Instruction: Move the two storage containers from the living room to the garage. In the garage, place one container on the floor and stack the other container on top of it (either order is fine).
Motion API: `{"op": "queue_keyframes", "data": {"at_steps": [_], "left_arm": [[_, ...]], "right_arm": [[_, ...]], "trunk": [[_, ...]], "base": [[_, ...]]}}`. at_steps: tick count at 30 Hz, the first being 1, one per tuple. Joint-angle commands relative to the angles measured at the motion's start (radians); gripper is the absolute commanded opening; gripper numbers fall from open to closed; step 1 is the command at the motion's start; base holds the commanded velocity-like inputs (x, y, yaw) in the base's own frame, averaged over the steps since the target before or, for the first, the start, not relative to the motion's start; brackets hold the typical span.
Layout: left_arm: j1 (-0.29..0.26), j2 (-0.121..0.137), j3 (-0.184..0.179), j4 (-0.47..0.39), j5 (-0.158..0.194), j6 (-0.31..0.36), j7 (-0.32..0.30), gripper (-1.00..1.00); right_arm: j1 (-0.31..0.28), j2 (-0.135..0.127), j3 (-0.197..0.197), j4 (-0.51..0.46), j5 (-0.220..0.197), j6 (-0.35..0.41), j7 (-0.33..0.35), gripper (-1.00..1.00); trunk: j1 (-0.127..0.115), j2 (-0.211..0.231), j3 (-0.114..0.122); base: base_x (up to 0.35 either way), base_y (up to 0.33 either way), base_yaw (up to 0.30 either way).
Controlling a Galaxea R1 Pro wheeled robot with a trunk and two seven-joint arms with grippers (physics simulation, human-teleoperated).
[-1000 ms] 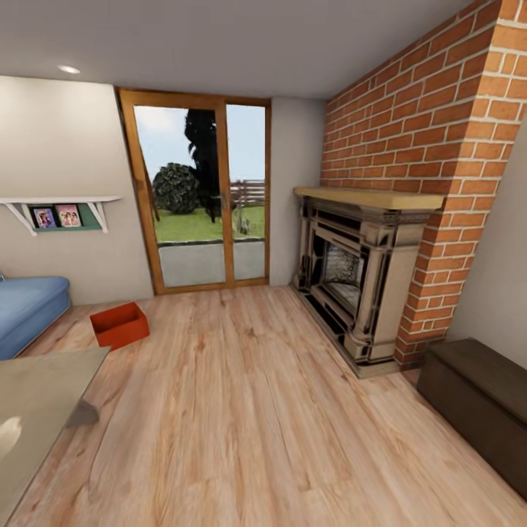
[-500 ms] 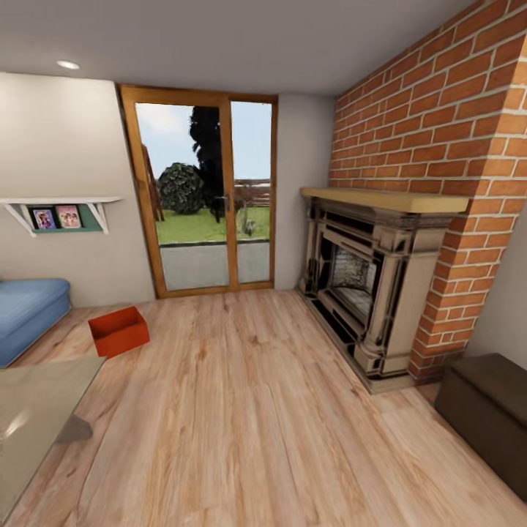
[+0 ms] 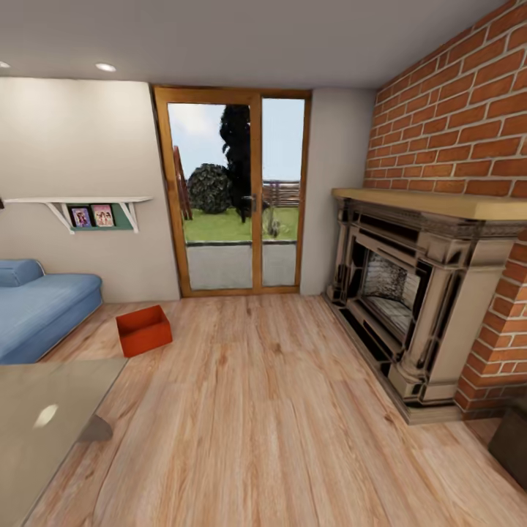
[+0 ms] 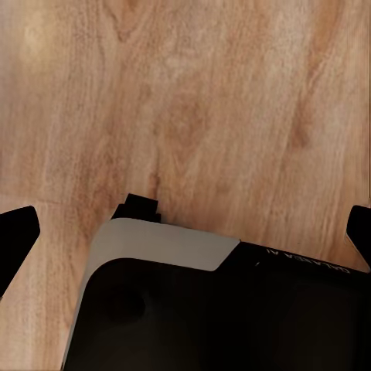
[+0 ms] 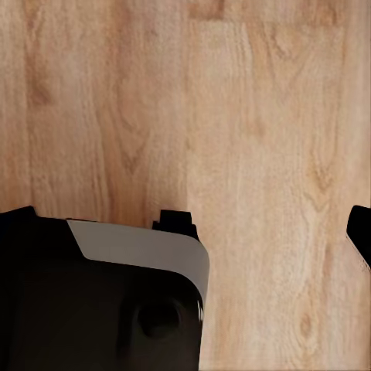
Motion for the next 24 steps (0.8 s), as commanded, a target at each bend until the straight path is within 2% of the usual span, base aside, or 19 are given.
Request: {"op": "queue_keyframes", "data": {"at_steps": [1,24], "left_arm": [[-0.001,0.000,0.007,0.001,0.000,-0.003,0.002,1.00],[-0.001,0.000,0.007,0.001,0.000,-0.002,0.002,1.00]], "right_arm": [[-0.001,0.000,0.008,0.003,0.004,-0.005,-0.004,1.00],[-0.001,-0.002,0.009,0.003,0.004,-0.004,-0.004,1.00]], "trunk": [[0.001,-0.001,-0.001],[0.001,-0.001,-0.001]], "base": [[0.319,0.000,0.042],[0.320,0.000,0.002]]}}
